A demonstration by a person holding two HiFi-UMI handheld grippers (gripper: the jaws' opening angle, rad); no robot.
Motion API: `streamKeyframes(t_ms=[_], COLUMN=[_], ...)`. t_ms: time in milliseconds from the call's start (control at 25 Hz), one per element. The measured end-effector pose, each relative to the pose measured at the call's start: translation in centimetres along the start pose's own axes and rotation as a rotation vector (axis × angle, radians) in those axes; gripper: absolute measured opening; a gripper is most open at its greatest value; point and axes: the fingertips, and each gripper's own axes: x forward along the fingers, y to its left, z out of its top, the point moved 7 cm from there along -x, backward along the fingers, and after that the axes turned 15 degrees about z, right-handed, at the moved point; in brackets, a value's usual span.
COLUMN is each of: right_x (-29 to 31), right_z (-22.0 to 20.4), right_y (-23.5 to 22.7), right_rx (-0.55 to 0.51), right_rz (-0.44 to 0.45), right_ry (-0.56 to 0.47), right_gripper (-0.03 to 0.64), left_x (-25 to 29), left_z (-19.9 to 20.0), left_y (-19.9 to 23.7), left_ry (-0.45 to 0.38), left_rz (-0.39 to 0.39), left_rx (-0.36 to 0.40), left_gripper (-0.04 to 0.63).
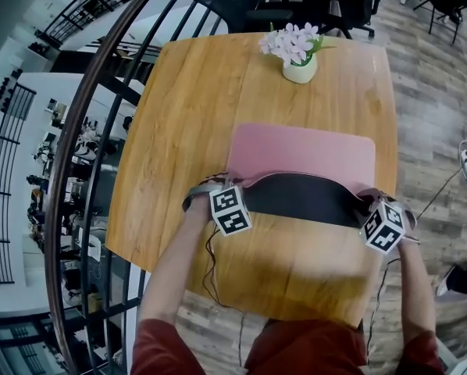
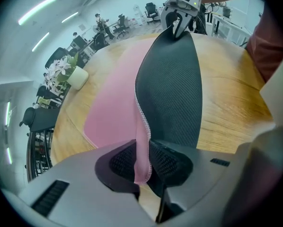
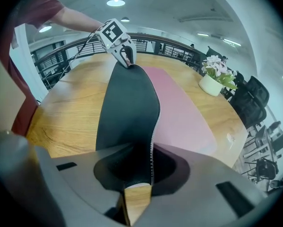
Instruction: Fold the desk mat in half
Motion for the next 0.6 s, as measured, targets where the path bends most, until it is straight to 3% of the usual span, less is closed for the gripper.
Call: streamKeyframes(t_ms=[280, 600], right_x=[0.1, 0.1], right_z=[0.0, 0.1], right_y=[-1.5, -3.0], right_rx=[0.004, 0.009], right_rz=[0.006, 0.000], right_ry=[-0.021, -0.057], right_gripper=[0.078, 0.035], left_x=[1.4, 2.3], left_z=[0.2, 0.4], left_y=[1.0, 2.0], left_ry=[0.013, 0.043], left_rz=[0.030, -0.017], left_rx=[0.047, 0.047], left_gripper=[0.081, 0.041])
